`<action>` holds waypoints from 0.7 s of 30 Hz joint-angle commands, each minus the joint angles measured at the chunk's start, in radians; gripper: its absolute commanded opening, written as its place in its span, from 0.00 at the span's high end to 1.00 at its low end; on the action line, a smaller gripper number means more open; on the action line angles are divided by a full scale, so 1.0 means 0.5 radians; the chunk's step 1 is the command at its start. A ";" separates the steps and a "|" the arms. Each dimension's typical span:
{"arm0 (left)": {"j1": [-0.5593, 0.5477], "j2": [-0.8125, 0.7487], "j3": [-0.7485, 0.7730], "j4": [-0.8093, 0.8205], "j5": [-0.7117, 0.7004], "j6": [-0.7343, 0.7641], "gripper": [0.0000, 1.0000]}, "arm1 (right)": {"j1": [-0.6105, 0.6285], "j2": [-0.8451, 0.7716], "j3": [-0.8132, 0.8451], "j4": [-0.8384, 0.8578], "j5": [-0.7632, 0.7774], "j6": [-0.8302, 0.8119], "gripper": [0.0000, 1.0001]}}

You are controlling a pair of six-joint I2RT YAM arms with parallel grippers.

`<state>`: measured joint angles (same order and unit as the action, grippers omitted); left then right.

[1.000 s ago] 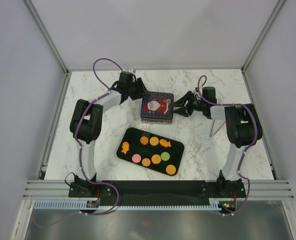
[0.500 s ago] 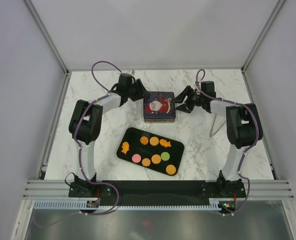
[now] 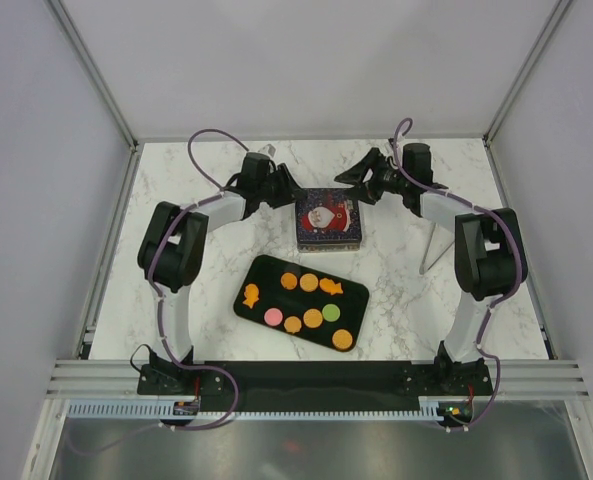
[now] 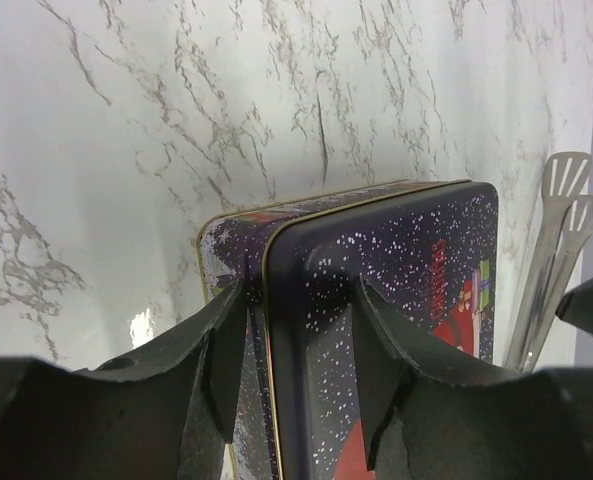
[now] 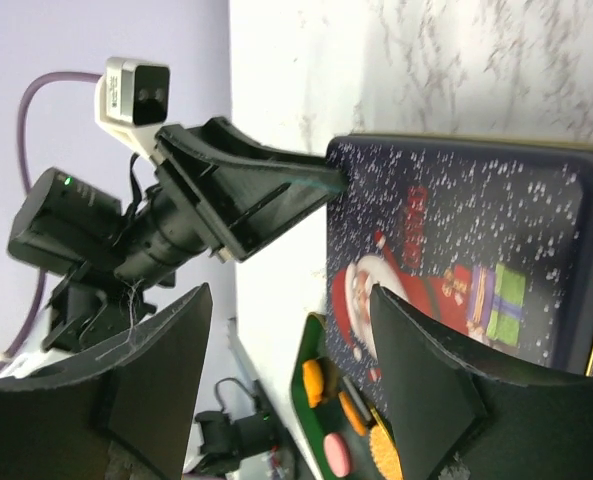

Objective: Pack the cookies

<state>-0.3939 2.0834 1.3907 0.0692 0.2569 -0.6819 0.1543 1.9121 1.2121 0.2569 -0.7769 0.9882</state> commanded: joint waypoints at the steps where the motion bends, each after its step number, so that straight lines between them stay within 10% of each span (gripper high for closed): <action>1: -0.059 0.110 -0.216 -0.439 0.008 -0.050 0.62 | 0.026 -0.081 0.144 -0.351 0.164 -0.313 0.27; 10: -0.169 -0.013 -0.397 -0.396 0.023 -0.075 0.64 | 0.158 0.078 0.321 -0.510 0.357 -0.430 0.28; 12: -0.166 -0.046 -0.452 -0.195 0.008 -0.319 0.86 | 0.197 0.106 0.392 -0.590 0.418 -0.482 0.29; 16: -0.157 -0.129 -0.490 -0.157 0.020 -0.336 0.98 | 0.262 0.161 0.490 -0.646 0.498 -0.528 0.32; 21: -0.154 -0.203 -0.465 -0.148 0.017 -0.293 0.86 | 0.314 0.250 0.607 -0.640 0.529 -0.492 0.43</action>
<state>-0.4606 1.9751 1.1984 0.1650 0.2886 -0.8474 0.2993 2.0121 1.4601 -0.0624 -0.5484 0.7570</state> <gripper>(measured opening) 0.458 0.583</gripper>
